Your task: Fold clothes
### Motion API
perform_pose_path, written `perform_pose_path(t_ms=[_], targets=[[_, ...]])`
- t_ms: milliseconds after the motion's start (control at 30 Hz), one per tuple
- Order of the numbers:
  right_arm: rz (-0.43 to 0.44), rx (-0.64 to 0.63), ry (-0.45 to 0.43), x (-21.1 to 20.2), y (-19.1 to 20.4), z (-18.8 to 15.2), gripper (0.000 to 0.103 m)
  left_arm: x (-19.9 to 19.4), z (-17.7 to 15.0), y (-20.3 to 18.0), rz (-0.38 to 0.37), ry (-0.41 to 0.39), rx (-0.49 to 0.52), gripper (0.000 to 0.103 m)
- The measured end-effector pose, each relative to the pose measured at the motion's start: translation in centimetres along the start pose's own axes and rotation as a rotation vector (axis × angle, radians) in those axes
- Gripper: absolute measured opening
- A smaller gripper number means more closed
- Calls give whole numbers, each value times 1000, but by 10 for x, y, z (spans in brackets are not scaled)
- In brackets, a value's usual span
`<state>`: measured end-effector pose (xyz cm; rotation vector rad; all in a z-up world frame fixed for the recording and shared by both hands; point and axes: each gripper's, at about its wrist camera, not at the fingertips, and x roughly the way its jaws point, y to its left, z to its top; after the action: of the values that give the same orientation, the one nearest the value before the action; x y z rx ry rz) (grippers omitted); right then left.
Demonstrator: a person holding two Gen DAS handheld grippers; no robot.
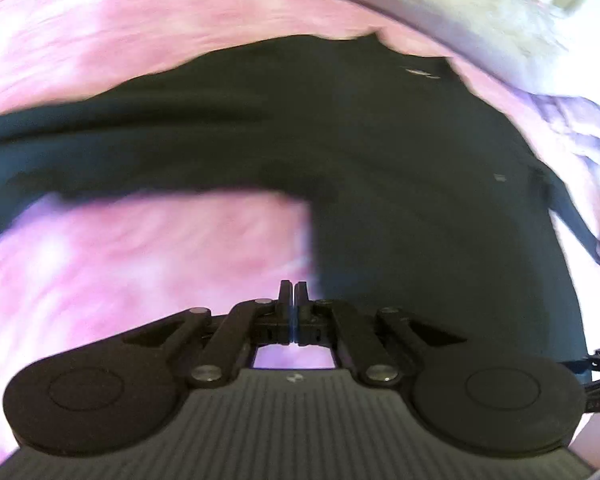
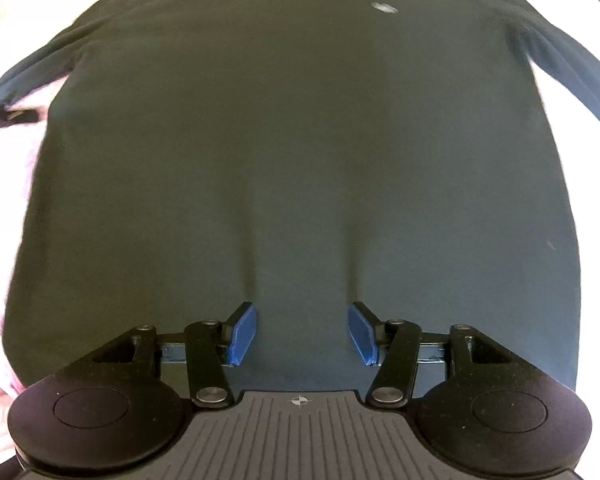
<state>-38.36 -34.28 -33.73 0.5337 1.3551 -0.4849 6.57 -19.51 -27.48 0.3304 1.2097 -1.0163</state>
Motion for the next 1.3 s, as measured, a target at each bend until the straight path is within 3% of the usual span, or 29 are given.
perform_pose_path(t_ms=[67,200,267,300,400,467,600,700,767,867,1033,1100,1167,1300], targets=[[-3,12,8,0,-16,-9,55,-9,-11,11,24,10,-31,0],[2,32,1,-10,-39,-24,55,-17,-28,5,-48,18,-142,7],[-5,32,-7,-17,-50,-32,55,-23,-42,-11,-123,41,-142,28],[-7,34,-15,-21,-57,-36,55,-23,-50,-18,-143,60,-122,30],[-23,64,-25,-28,-83,-51,55,-13,-79,-40,-168,166,-64,29],[-38,90,-20,-31,-102,-62,55,-4,-97,-55,-163,241,-25,2],[-63,126,-31,-42,-139,-82,55,-47,-113,-57,-128,150,-85,3],[-56,147,-47,-48,-164,-97,56,-64,-122,-47,-75,130,-137,4],[-40,147,-51,-48,-179,-105,56,-65,-130,-37,-33,130,-182,13],[0,123,-69,-46,-199,-116,56,-57,-138,-36,-71,123,-202,27],[90,142,-126,-40,-222,-122,56,-35,-155,-58,-150,145,-85,41],[141,180,-144,-37,-230,-111,56,-32,-161,-65,-179,159,-76,39],[204,224,-156,-34,-222,-105,56,-34,-165,-67,-212,185,-103,8],[381,256,-98,-22,-234,-91,54,-55,-167,-60,-226,154,-119,8]])
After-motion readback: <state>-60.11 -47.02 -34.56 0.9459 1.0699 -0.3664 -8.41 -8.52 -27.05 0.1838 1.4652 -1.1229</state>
